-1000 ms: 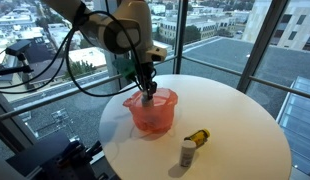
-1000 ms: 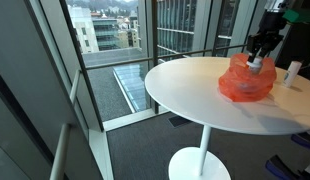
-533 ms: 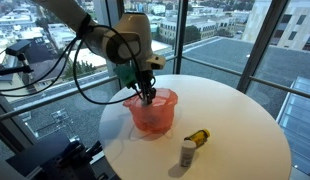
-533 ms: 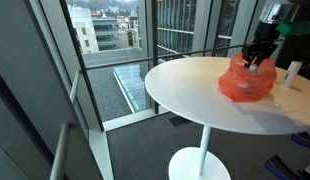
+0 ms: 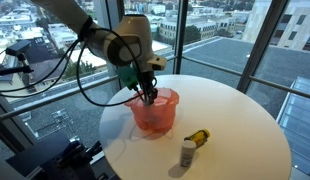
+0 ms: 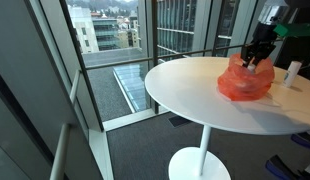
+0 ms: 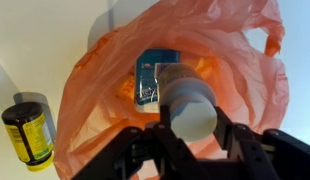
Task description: Put the white bottle inside the plastic bag
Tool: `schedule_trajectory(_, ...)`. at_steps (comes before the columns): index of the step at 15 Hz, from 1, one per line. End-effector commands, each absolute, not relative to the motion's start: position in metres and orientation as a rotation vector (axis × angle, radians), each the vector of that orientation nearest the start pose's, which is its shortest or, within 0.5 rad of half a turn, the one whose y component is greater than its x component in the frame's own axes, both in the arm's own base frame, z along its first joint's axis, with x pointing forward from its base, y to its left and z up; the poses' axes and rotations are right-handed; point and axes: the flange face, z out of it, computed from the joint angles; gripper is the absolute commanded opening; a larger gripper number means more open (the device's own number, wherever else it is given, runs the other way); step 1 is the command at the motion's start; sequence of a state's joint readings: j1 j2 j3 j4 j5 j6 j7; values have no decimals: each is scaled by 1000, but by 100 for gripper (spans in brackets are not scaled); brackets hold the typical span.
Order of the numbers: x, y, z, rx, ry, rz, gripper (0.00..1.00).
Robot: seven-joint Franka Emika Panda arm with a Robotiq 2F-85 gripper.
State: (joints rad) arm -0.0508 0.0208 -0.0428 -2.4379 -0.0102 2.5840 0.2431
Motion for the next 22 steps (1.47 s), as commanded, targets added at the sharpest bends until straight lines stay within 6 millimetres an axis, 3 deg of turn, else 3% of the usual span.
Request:
schedule_trajectory(1, 494, -48, 302, -3084, 505, -208, 19)
schedule_trajectory(11, 502, -34, 315, -3073, 487, -226, 19)
schedule_trajectory(16, 504, -24, 305, -3087, 454, -212, 19)
schedule_trajectory(22, 502, -28, 287, -3096, 459, -171, 19)
